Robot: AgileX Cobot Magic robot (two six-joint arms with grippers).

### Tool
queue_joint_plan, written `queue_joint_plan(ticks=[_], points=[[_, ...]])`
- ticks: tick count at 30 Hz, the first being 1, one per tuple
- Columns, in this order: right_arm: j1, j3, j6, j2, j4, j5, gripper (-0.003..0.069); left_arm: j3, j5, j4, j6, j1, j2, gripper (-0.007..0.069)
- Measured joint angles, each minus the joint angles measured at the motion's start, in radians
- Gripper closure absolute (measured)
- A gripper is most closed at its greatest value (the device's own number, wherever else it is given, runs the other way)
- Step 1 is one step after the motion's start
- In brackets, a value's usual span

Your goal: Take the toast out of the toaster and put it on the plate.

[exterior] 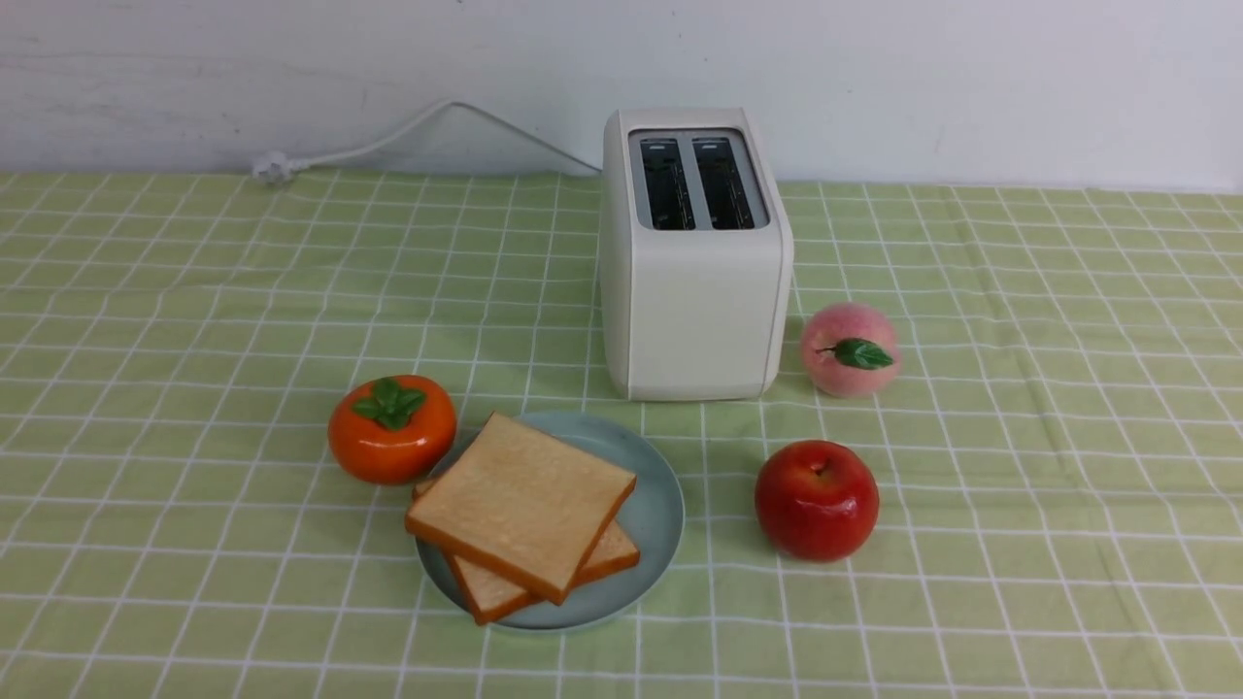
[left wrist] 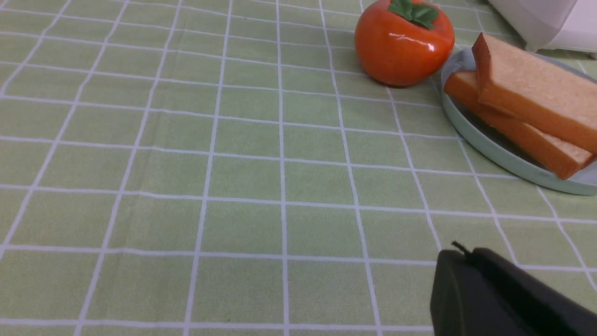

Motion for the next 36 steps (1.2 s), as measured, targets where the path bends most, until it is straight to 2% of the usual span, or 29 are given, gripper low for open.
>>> queue_joint_plan(ticks=[36], points=[[0.000, 0.000, 0.000, 0.000, 0.000, 0.000, 0.0501, 0.000, 0.000, 0.000, 0.000, 0.000, 0.000, 0.0595]])
